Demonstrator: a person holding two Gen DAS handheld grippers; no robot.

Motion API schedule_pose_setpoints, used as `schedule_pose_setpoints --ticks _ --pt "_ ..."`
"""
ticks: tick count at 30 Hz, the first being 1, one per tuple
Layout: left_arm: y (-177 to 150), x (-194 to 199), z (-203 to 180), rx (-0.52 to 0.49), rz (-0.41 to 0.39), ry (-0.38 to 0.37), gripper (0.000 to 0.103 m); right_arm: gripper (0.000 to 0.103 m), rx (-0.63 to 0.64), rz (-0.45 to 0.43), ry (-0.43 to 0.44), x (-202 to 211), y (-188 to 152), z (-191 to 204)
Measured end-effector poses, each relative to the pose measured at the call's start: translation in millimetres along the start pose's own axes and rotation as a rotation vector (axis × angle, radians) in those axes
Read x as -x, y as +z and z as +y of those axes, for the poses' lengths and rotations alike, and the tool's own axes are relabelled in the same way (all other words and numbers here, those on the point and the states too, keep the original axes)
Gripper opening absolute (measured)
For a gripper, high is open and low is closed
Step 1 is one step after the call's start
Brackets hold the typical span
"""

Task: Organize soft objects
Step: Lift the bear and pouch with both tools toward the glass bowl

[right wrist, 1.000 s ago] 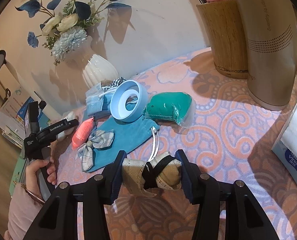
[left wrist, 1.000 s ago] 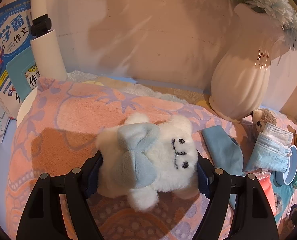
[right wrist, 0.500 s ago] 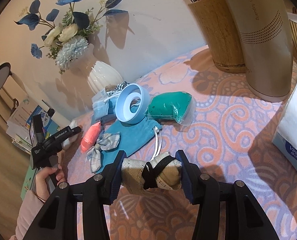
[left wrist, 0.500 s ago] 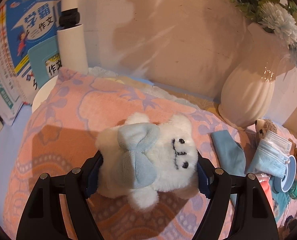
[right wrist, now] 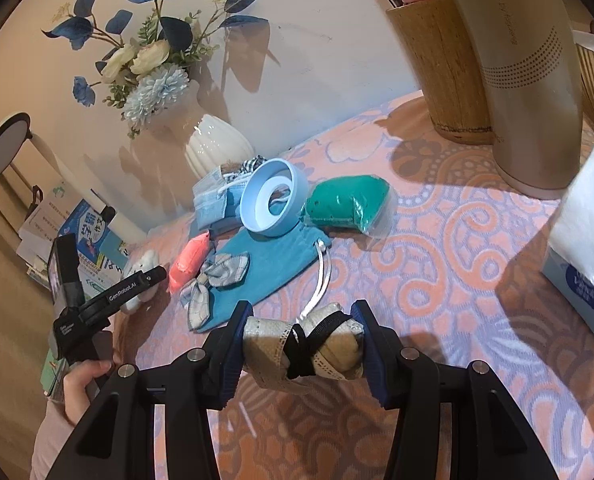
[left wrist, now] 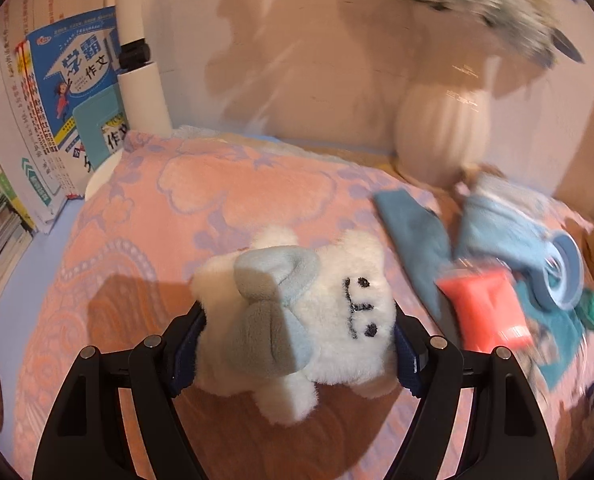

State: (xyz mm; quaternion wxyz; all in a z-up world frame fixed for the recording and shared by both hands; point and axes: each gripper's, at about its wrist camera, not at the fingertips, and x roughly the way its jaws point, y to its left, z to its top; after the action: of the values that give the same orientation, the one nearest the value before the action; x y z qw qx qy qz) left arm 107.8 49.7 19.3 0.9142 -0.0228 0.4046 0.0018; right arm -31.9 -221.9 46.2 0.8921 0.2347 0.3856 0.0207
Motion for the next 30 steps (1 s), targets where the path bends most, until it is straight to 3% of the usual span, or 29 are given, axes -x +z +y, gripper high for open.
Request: schedule_pose_setpoints --ticks 5,8,16,30 --pt "-17.4 30.5 -20.6 -0.04 -0.016 -0.03 0.076 0.05 0.038 -0.001 0.008 17.7 -7.1 3.0" --pt "-23.8 51.5 -38.6 -0.08 -0.011 -0.006 0.076 0.05 0.095 -0.012 0.039 36.1 -7.2 11.1" --pt "-20.3 82.3 -88.7 -0.106 0.016 -0.137 0.076 0.05 0.121 -0.05 0.036 79.8 4.9 8.4" --pt "-33.7 119.6 -204.1 -0.294 0.022 -0.32 0.076 0.049 0.103 -0.119 -0.043 139.6 34.3 -42.1"
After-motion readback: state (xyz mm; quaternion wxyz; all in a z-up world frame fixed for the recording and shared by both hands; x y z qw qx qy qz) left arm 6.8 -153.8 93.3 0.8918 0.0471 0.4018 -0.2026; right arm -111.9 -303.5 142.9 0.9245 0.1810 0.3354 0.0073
